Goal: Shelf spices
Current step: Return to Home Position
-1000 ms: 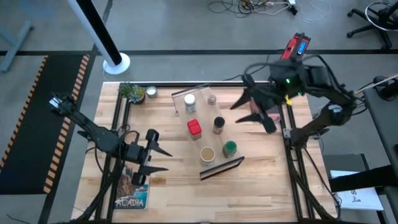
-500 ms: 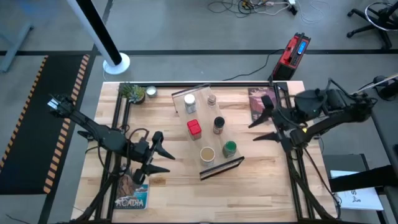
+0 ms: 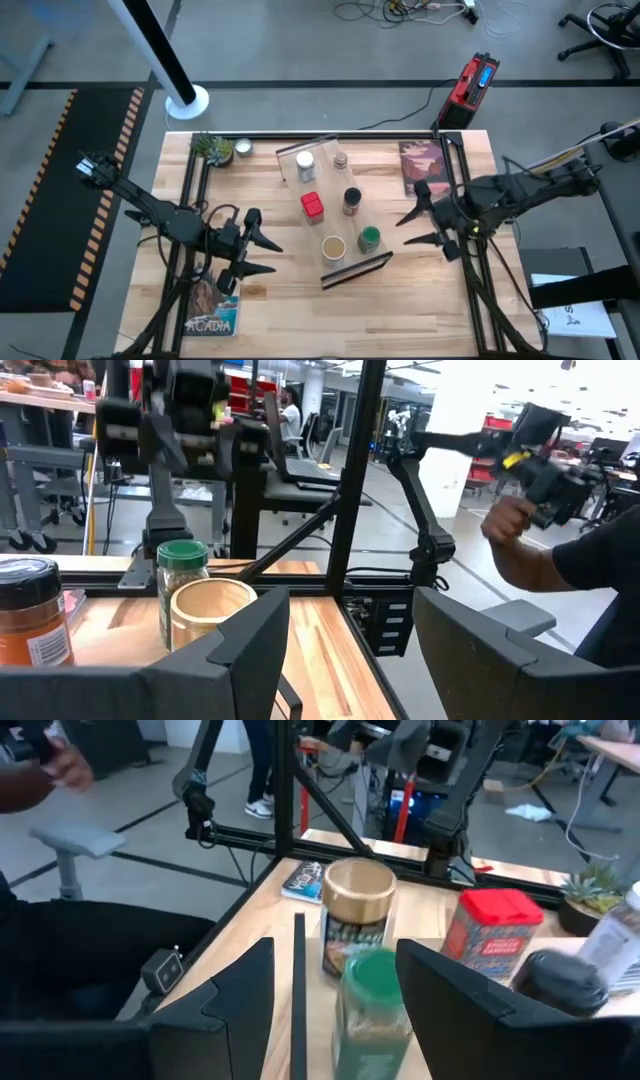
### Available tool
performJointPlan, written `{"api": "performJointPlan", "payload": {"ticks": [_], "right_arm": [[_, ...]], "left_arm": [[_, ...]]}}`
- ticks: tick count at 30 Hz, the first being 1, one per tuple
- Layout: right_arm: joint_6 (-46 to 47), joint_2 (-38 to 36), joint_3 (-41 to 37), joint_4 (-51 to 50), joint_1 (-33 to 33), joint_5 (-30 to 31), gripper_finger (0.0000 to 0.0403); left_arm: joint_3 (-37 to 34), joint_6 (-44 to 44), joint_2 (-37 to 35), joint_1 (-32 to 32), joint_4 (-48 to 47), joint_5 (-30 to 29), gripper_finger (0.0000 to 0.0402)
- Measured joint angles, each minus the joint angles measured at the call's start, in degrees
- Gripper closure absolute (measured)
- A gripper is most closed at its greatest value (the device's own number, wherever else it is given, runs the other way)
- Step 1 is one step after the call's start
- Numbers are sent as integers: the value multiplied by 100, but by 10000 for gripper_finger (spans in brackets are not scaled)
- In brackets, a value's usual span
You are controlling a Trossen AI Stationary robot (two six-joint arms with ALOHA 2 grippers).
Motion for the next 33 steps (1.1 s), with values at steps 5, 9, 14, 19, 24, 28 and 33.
{"api": "performJointPlan", "payload": {"ticks": [5, 9, 14, 19, 24, 28, 33], "right_arm": [[18, -355, -972, 1018, 30, -3, 217], [11, -527, -1613, 1540, 32, -13, 217], [-19, -545, -2502, 2130, 30, -13, 217], [21, -423, -3216, 3145, 30, -9, 217], [21, -434, -3583, 3850, 30, 4, 217], [21, -465, -3601, 3862, 30, 7, 217], [12, -473, -3498, 3839, 29, -14, 217]], "left_arm": [[0, 171, 7, 0, -29, 0, 198], [0, 396, -2, 0, -20, 0, 198], [1, 255, 31, 0, 507, 1, 198], [-9, -206, 68, 148, 384, 441, 198], [-9, -372, 54, 357, 740, 1590, 198], [-9, -450, 42, 432, 797, 1894, 198], [-168, -452, 32, 504, 1022, 2540, 198]]}}
